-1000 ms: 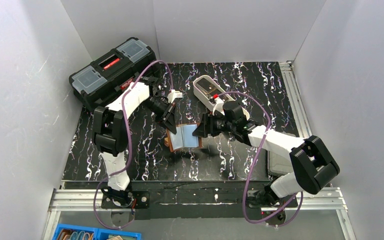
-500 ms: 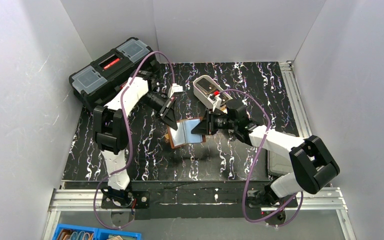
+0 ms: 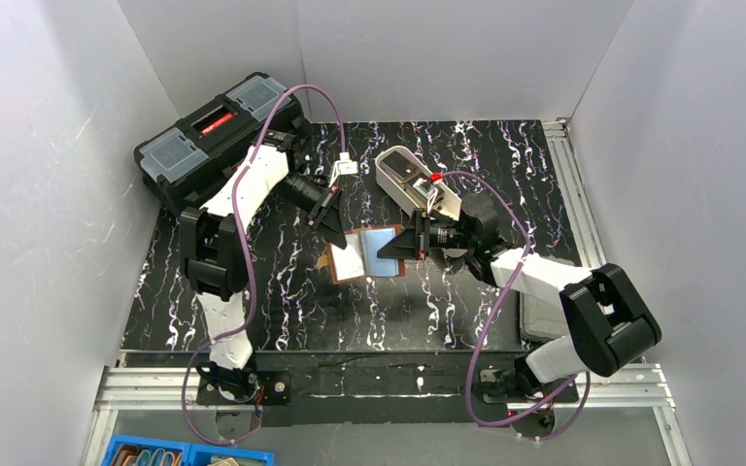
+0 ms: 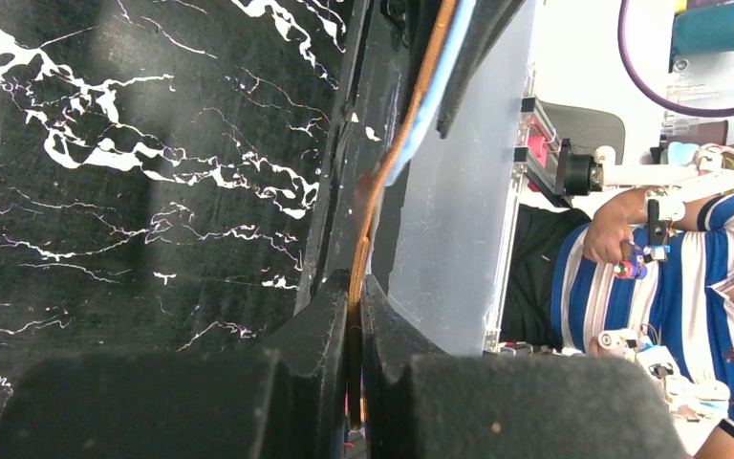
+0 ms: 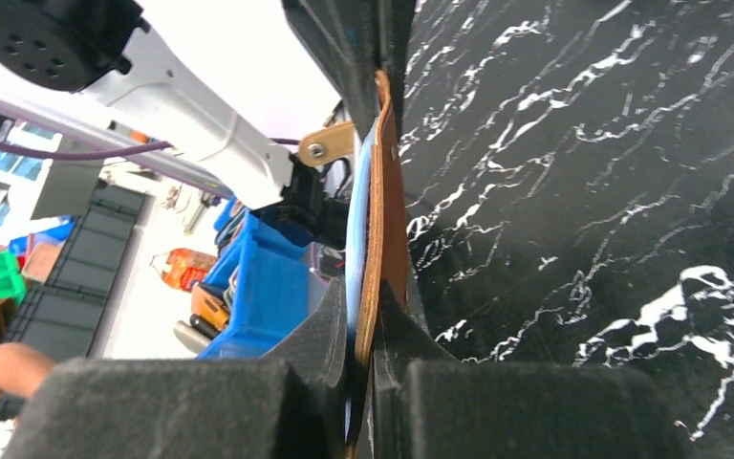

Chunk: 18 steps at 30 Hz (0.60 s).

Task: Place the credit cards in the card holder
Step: Open the card holder.

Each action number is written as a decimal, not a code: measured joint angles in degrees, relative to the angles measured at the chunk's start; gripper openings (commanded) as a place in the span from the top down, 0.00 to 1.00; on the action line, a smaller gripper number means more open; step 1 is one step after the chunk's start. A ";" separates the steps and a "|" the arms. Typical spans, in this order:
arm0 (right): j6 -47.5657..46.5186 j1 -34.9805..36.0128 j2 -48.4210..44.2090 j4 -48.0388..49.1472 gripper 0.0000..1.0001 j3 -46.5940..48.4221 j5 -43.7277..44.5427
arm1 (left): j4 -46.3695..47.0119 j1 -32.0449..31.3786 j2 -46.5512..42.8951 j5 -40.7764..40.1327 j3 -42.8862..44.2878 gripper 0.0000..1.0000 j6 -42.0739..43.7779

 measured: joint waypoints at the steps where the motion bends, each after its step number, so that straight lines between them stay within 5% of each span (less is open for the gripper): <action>1: 0.59 -0.11 0.00 0.92 0.99 0.00 -1.07 | -0.02 -0.02 -0.13 -0.07 0.00 0.94 0.02; 7: 3.13 -0.20 0.00 5.11 0.99 0.02 -4.76 | 0.02 -0.17 -1.95 -1.33 0.00 0.83 -1.53; 13: 5.60 -0.24 0.00 8.26 0.99 0.04 -7.54 | 0.07 -0.15 -2.78 -2.78 0.00 0.59 -3.04; 18: 6.99 -0.31 0.02 10.21 0.99 0.09 -9.09 | 0.04 -0.17 -4.20 -3.30 -0.52 0.55 -3.37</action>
